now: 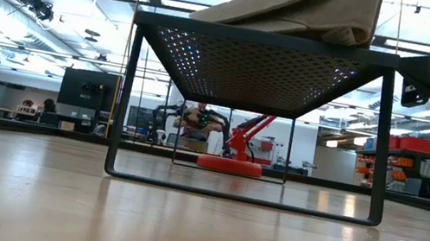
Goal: Pick & Place hat
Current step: Stack the red cap on top of the red cap on the shelf
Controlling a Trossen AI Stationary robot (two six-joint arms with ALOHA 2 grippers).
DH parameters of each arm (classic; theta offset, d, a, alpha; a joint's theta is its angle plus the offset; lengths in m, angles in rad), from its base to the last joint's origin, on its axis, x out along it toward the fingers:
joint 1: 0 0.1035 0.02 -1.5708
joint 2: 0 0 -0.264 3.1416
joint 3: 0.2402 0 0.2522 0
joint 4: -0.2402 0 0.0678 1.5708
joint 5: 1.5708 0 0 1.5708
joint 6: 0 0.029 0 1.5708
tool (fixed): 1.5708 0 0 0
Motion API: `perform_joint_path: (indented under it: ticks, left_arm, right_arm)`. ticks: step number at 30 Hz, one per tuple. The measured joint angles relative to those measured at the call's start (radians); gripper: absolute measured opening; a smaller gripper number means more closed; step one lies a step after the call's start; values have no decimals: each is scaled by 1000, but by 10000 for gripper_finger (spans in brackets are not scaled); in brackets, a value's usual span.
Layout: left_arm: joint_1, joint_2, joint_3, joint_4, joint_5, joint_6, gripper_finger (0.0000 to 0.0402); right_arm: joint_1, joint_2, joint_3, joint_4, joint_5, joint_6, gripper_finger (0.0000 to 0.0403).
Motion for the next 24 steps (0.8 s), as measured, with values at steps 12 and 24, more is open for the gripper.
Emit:
perform_joint_path:
  ticks: [12, 24]
  left_arm:
    - [31, 0, 0, -2, -21, -1, 7]
    - [31, 0, 0, -2, -39, 0, 14]
  right_arm:
    - [0, 0, 0, 0, 0, 0, 27]
    - [0, 0, 0, 0, 0, 0, 27]
